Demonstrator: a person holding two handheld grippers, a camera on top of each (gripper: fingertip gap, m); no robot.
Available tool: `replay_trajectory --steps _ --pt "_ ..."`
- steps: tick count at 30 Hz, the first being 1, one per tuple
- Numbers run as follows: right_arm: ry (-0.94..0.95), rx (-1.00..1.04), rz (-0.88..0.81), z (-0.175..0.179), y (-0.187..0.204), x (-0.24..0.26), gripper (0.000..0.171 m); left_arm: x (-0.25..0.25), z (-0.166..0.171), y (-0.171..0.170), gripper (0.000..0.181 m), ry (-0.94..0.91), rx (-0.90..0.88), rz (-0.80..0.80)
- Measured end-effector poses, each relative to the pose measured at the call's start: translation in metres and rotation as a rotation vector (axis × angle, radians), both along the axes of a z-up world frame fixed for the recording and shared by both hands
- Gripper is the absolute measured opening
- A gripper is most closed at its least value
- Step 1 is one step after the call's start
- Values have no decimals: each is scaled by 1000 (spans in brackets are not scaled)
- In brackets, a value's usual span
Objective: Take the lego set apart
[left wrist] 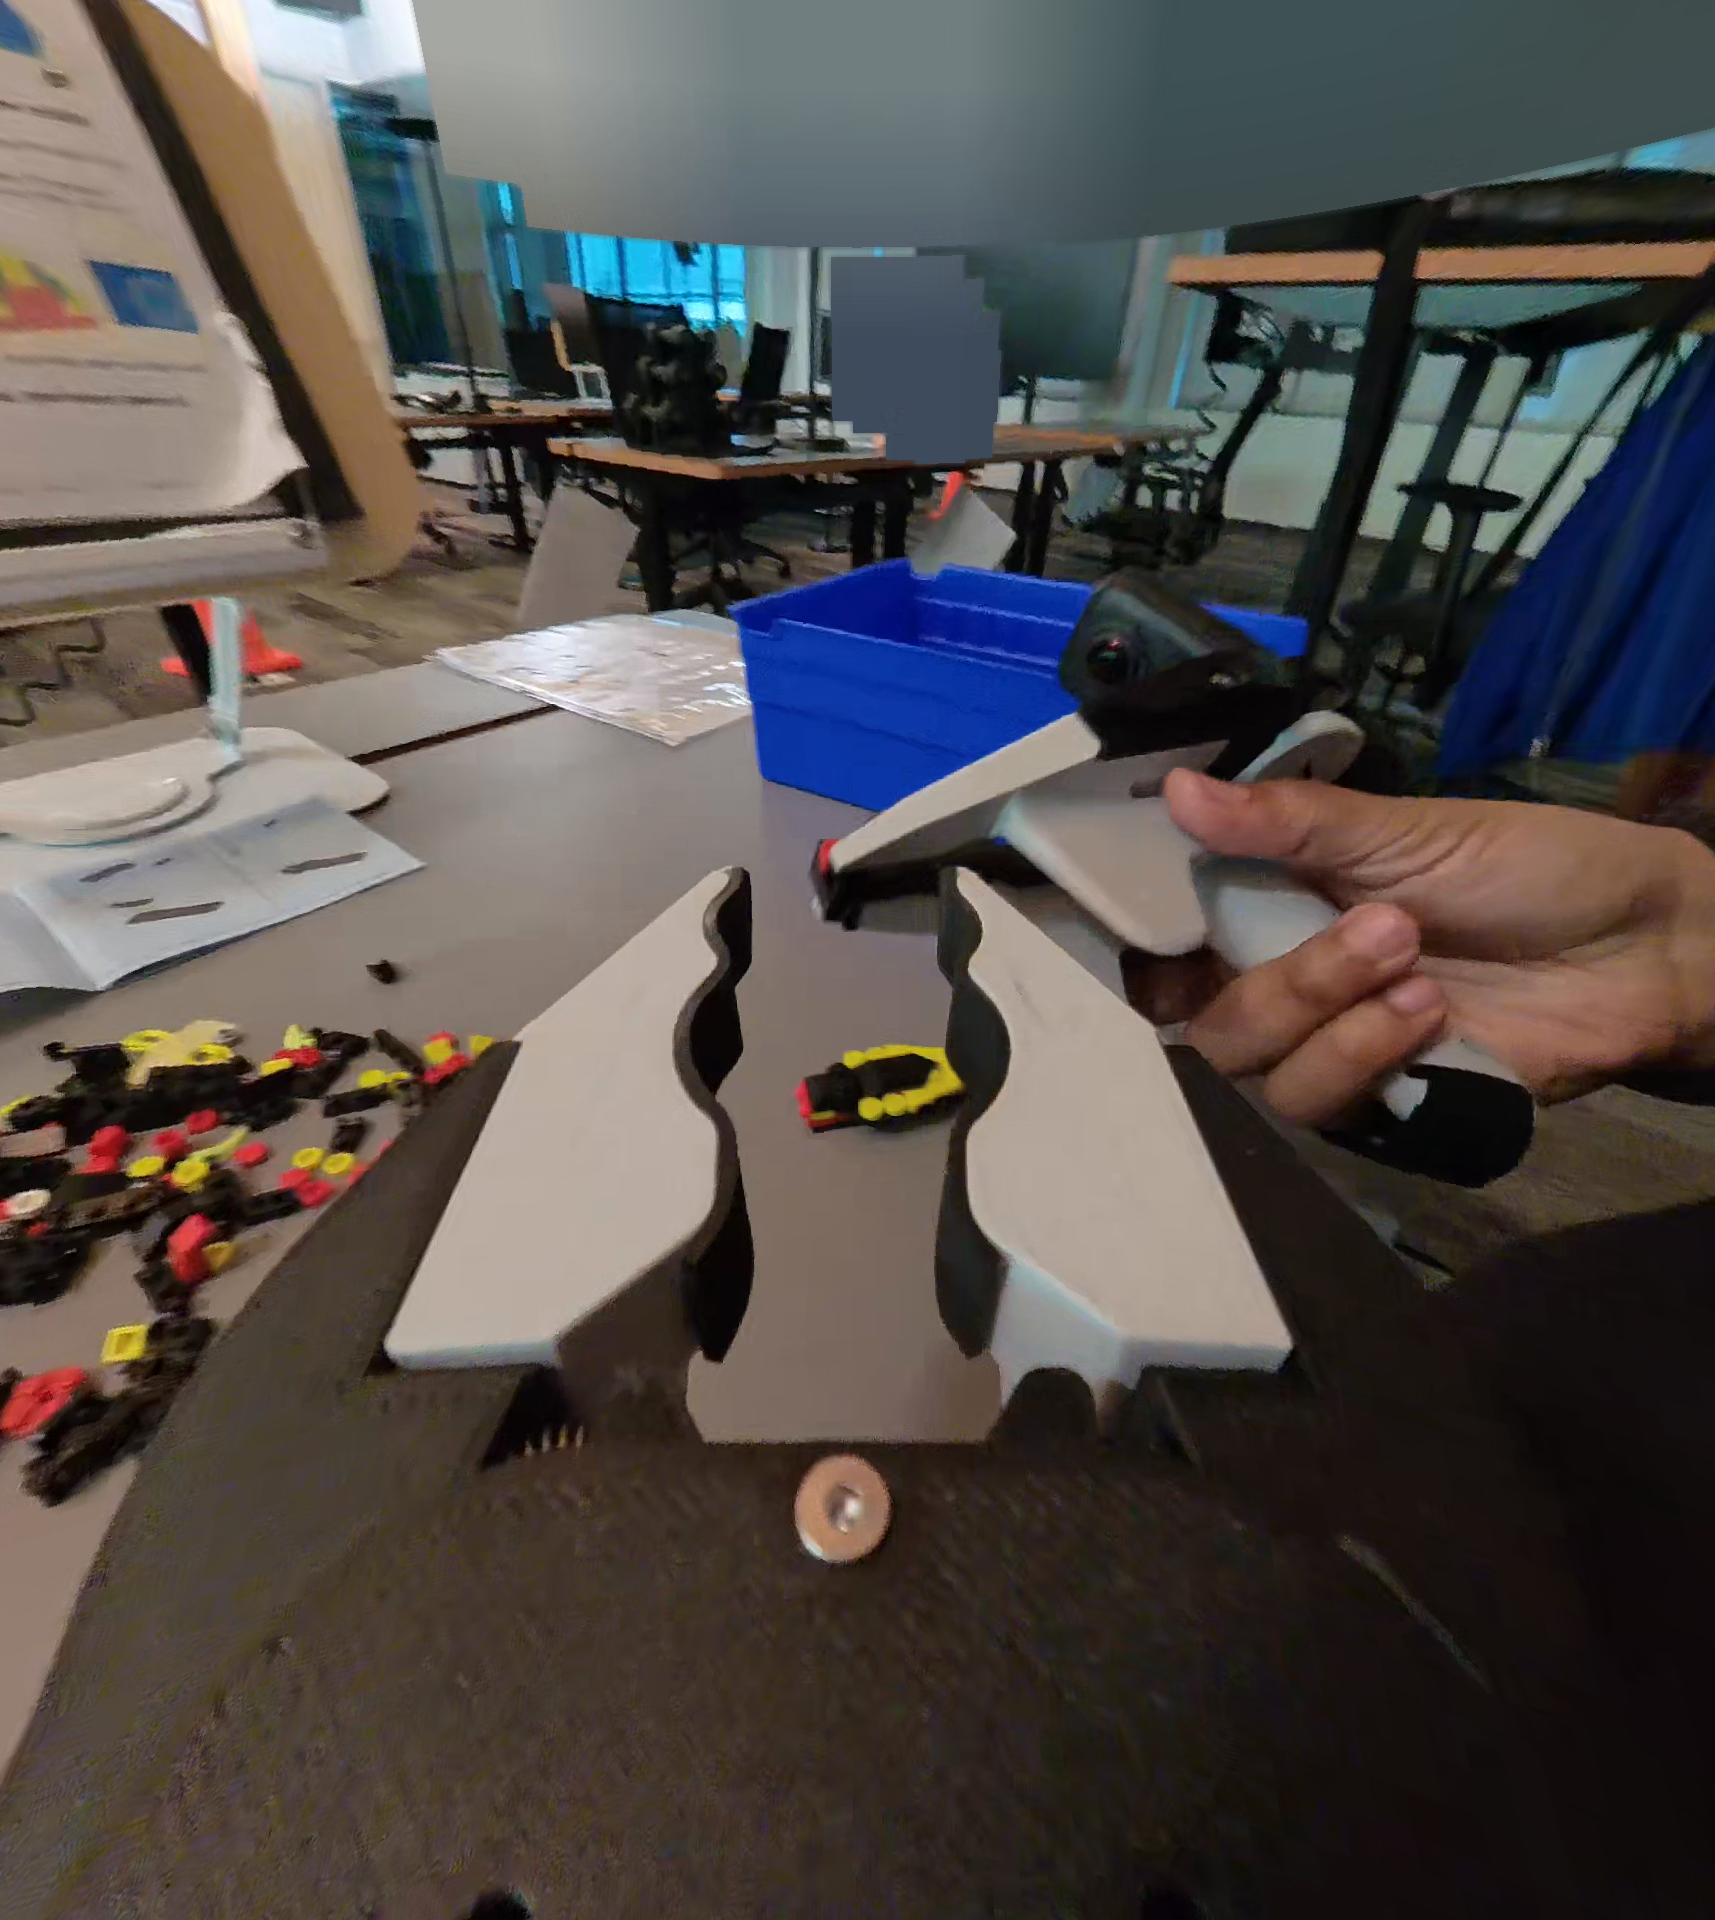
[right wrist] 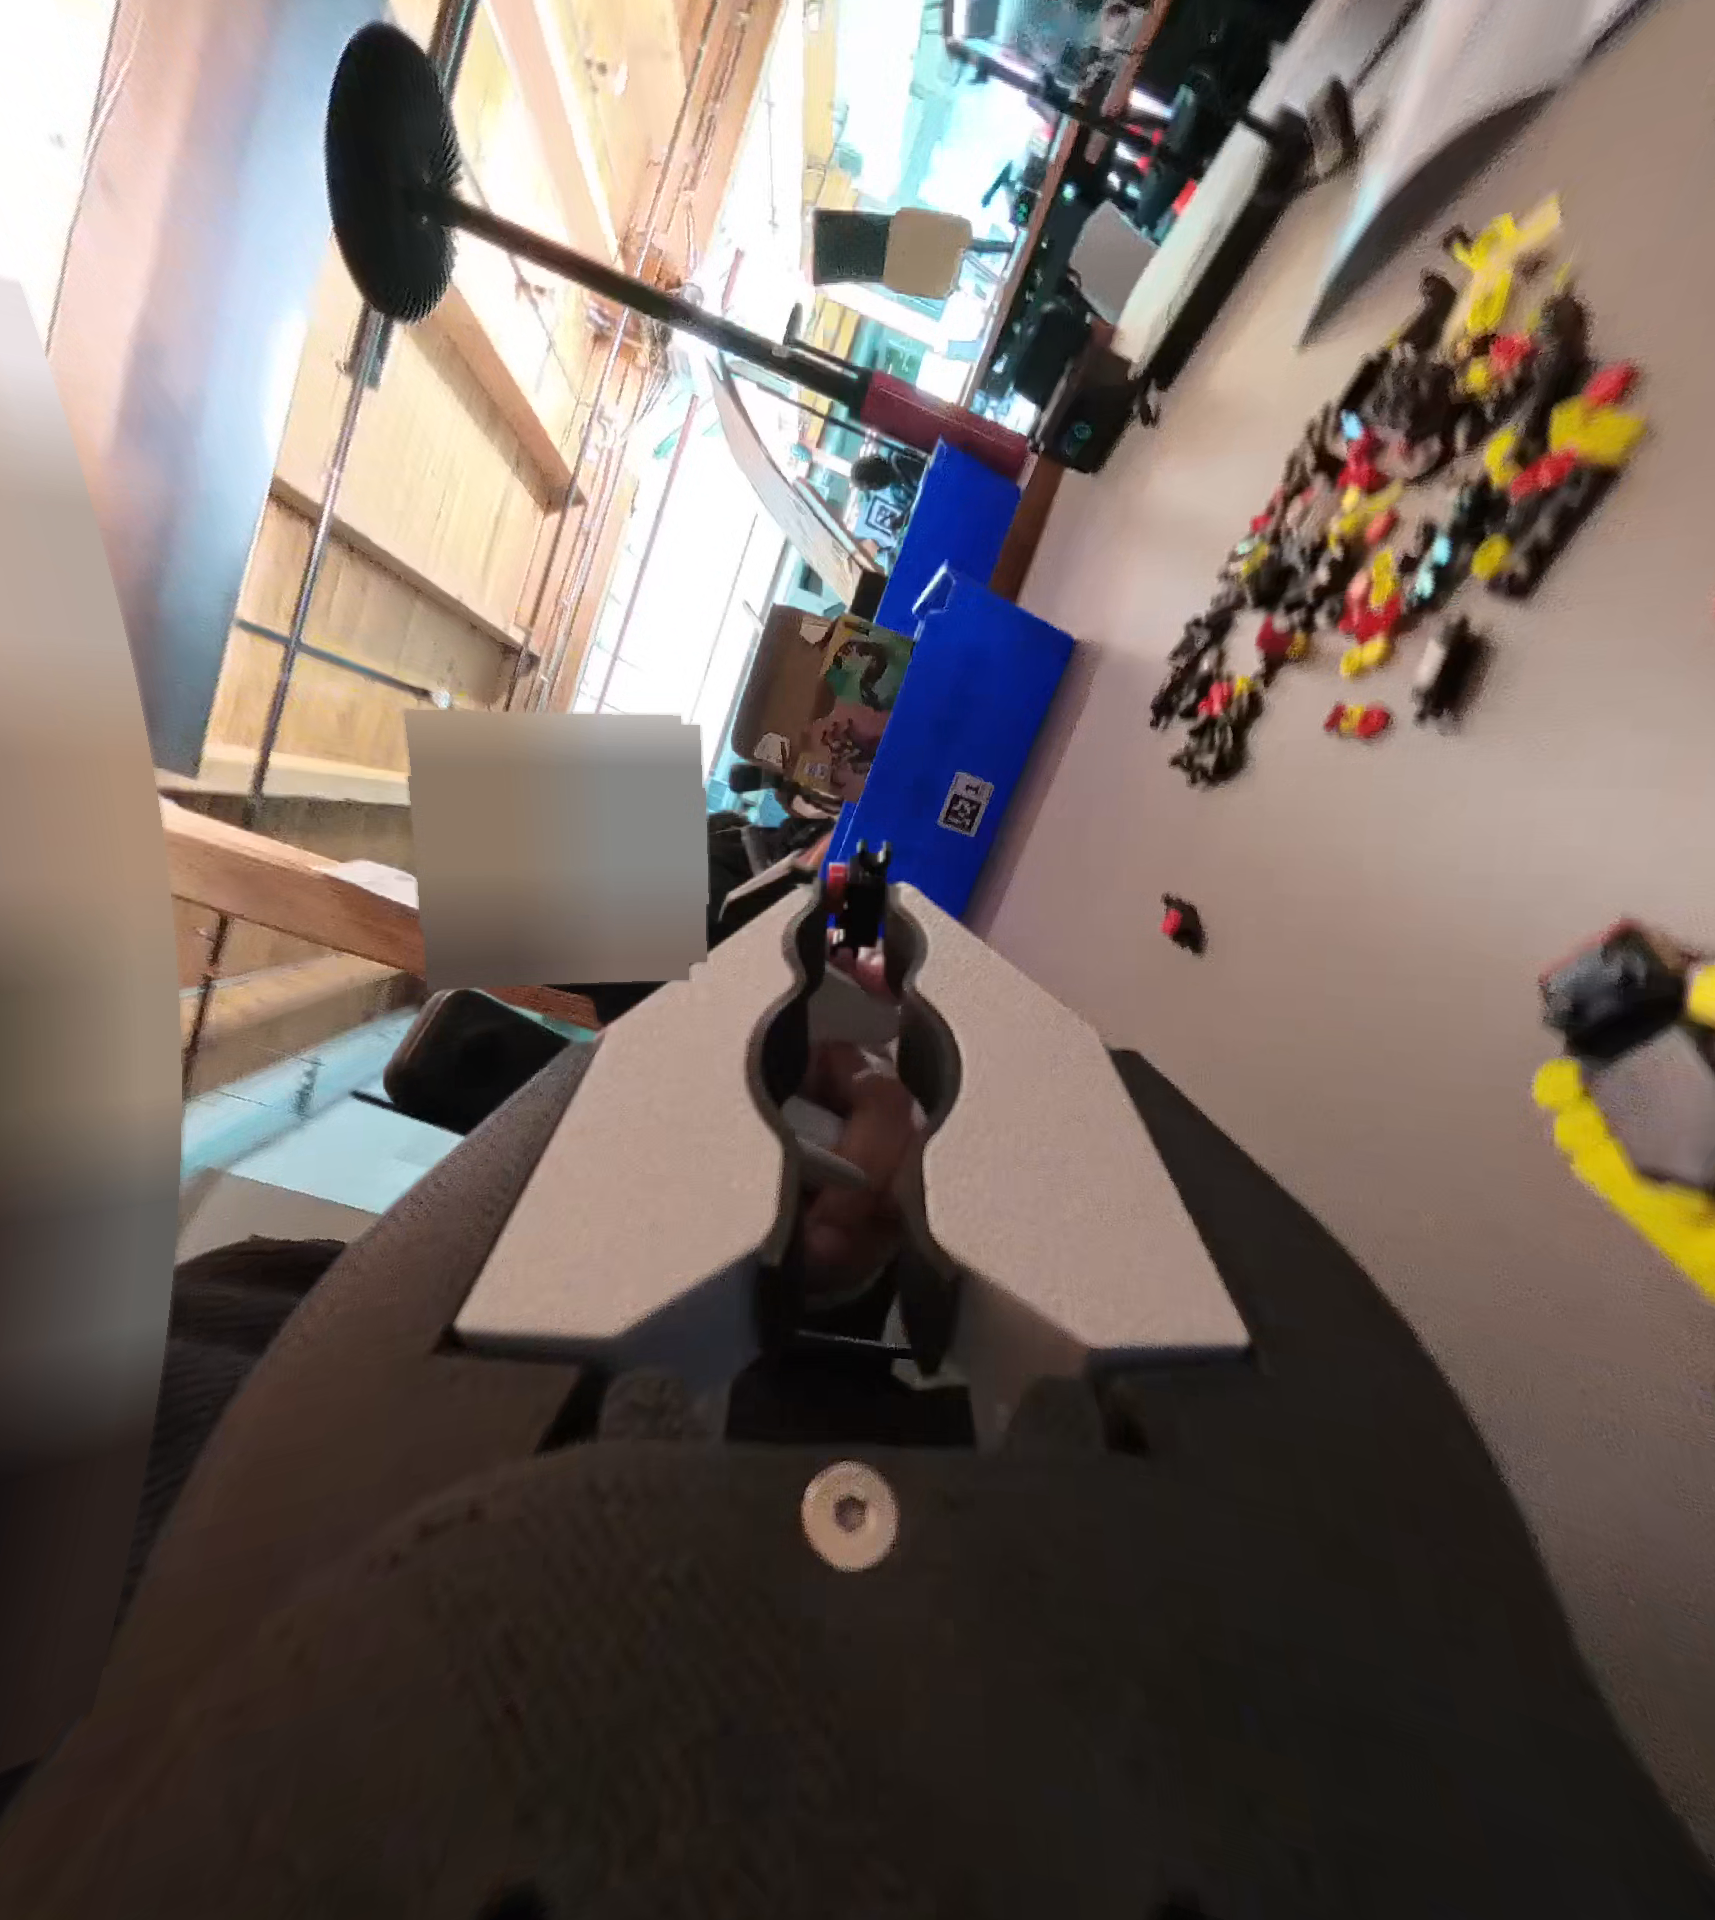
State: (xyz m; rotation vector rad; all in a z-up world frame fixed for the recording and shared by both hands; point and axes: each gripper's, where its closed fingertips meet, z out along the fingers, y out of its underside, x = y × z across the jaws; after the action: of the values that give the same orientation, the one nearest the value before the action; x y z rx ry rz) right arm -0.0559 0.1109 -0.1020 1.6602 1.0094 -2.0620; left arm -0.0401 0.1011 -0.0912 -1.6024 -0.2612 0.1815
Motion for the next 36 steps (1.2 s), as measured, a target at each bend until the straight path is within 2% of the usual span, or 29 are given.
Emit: replay_trajectory --steps 3,6,9,12,15,17,20,23,26,28,36 --pt "-8 -27 49 -5 -14 13 9 7 -6 5 26 -26 -25 -37" --pt "23 -135 55 6 -13 16 9 5 -11 7 19 -9 -64 -27" --pt "29 -135 95 7 -17 18 9 9 -7 7 9 34 -47 -36" --pt "43 -168 117 10 -15 21 10 12 -4 8 5 59 -47 -57" --pt "123 -169 112 17 -3 21 18 9 -4 7 5 -1 -32 -67" --pt "190 -106 106 21 8 20 24 7 -7 6 5 -90 -21 -101" --pt "317 189 116 18 15 21 28 14 -13 9 4 -320 5 -216" --pt "453 494 239 8 6 31 27 23 -22 12 3 -530 3 -320" --pt "516 655 337 -6 -3 43 23 33 -25 14 3 -611 -11 -395" --pt "519 660 374 -11 -5 48 18 40 -26 14 4 -608 -27 -427" --pt "470 459 519 -8 -7 69 14 61 -22 12 4 -563 -44 -557"
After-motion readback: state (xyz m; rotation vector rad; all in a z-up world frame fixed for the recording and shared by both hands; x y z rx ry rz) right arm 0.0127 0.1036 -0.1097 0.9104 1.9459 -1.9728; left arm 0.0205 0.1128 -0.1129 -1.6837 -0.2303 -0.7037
